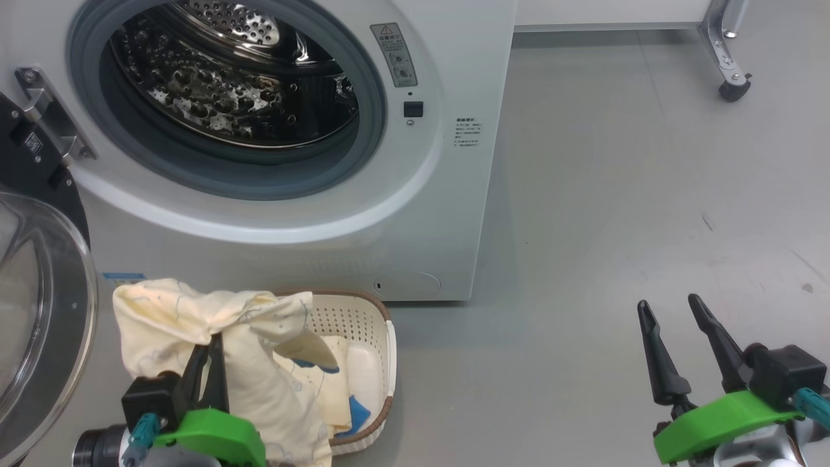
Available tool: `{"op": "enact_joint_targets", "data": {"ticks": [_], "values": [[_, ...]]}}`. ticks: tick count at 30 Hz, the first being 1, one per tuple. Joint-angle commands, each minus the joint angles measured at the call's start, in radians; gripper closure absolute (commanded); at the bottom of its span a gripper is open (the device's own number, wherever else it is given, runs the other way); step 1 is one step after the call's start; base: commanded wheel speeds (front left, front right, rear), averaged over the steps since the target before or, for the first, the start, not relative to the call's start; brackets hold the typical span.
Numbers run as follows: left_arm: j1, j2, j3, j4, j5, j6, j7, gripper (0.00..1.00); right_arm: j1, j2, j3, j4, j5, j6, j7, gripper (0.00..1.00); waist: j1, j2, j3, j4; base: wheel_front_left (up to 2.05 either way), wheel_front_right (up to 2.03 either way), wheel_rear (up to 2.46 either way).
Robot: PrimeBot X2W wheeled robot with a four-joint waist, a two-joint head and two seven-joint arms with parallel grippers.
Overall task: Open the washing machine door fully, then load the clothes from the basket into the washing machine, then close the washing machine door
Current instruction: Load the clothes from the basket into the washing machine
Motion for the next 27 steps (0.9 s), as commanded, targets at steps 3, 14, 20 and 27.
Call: {"op": "enact_joint_targets", "data": {"ticks": [3,14,20,27], "values": [[-0.046,0.027,0.038,-0.029,-0.002,0.004,0.000,1.00,-0.022,-0.010,0.015,-0.038,0.004,-0.003,-0.002,0.00,0.0000,0.0000,0.001,-0.001,0.00,0.00,0.00],[-0.132,0.025,0.040,0.031,-0.032,-0.014,0.048,1.00,-0.044,-0.010,0.041,-0.037,0.010,-0.003,-0.008,0.00,0.0000,0.0000,0.035,-0.020,0.00,0.00,0.00],[-0.244,0.035,0.044,0.098,-0.045,-0.042,0.086,1.00,-0.067,-0.010,0.059,-0.034,0.017,-0.003,-0.018,0.00,0.0000,0.0000,0.091,-0.039,0.00,0.00,0.00],[-0.396,0.044,0.062,0.209,-0.079,-0.084,0.137,1.00,-0.111,-0.010,0.070,-0.021,0.031,-0.003,-0.040,0.00,0.0000,0.0000,0.171,-0.069,0.00,0.00,0.00]]}}
